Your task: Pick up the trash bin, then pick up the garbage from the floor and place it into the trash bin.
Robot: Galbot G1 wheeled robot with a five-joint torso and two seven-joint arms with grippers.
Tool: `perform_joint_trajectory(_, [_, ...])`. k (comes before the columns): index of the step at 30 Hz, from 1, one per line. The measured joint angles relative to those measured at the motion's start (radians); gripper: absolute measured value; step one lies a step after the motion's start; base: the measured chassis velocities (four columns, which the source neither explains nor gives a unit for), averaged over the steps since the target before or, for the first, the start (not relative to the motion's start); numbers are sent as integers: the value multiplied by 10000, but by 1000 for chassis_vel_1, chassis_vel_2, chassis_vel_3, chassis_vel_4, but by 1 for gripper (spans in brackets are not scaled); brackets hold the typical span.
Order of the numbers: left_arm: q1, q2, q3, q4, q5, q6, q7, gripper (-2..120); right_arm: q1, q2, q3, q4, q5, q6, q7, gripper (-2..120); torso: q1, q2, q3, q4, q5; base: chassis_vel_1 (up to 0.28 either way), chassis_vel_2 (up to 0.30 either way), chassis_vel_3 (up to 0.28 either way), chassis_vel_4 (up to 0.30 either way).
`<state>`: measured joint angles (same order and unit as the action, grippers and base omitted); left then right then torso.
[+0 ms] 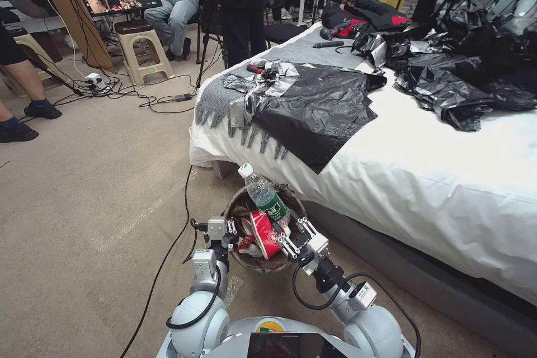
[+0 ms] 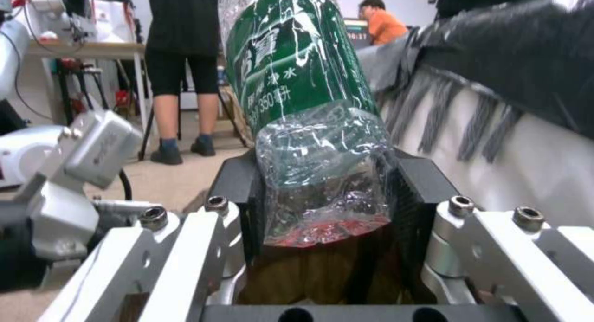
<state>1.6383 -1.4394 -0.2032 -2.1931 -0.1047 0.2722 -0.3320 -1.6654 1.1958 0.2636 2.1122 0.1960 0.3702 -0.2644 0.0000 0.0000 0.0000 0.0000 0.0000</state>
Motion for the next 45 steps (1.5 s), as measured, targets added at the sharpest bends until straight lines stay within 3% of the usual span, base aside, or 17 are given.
perform_joint_trajectory(13, [-1, 13, 45, -20, -7, 37, -12, 3, 23, 96, -277, -747, -223, 5, 260, 39, 0, 0, 0, 0, 0, 0, 0, 0, 0])
perform_joint_trajectory(27, [-5, 28, 66, -59, -27, 77, -17, 3, -168, -15, -169, -765, -348, -22, 254, 93, 0, 0, 0, 0, 0, 0, 0, 0, 0])
perform_joint_trajectory(30, [-4, 28, 63, -61, -28, 79, -17, 3, -163, -10, -167, -765, -354, -23, 253, 99, 0, 0, 0, 0, 0, 0, 0, 0, 0])
perform_joint_trajectory(45, [-17, 27, 53, -56, -41, 94, -12, 3, -84, 59, -110, -686, -416, -29, 224, 100, 0, 0, 0, 1, 0, 0, 0, 0, 0])
